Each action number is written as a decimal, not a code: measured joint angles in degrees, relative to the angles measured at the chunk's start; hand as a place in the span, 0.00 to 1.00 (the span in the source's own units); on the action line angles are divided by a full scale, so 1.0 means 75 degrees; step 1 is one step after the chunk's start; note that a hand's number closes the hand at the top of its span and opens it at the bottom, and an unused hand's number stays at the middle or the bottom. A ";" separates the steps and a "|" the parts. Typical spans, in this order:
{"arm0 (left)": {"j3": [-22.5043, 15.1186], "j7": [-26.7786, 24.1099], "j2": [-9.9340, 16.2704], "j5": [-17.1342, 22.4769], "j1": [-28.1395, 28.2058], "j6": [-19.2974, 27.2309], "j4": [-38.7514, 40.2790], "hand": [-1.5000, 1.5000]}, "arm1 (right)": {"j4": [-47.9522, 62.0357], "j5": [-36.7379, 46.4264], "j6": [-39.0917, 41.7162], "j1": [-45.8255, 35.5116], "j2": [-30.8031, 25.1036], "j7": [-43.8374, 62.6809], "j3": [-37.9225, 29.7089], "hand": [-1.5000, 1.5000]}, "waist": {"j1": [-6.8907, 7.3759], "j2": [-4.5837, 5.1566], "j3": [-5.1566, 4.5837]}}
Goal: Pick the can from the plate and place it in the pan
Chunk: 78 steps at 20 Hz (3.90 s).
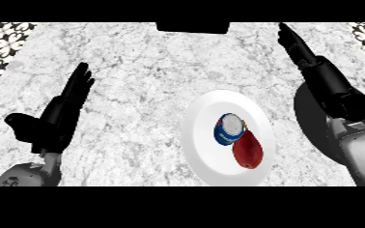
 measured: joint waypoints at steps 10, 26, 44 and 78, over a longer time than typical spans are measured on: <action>0.0622 -0.0492 -0.0059 -0.0199 -0.0218 0.0086 0.0716 0.50 | 0.1031 -0.0020 0.0525 0.0919 0.0937 -0.1375 0.0618 0.00 | -0.0458 0.0039 0.0053; 0.0883 -0.0709 -0.0308 -0.0344 -0.0579 -0.0114 0.1473 0.50 | -0.2755 0.0678 0.1332 0.2288 -0.2522 0.0438 -0.0855 0.00 | -0.0562 -0.0006 0.0031; 0.1350 -0.0460 -0.0514 -0.0537 -0.0742 -0.0739 0.1453 0.50 | -0.3154 0.0239 0.2718 -0.1186 -0.1183 0.4583 0.0176 0.00 | -0.0361 0.0017 0.0047; 0.2023 -0.0494 -0.1262 -0.1391 -0.0561 -0.1283 0.1397 0.50 | -0.1520 0.3457 0.4452 -0.0565 0.1480 0.4849 0.1228 0.00 | -0.0407 0.0017 0.0051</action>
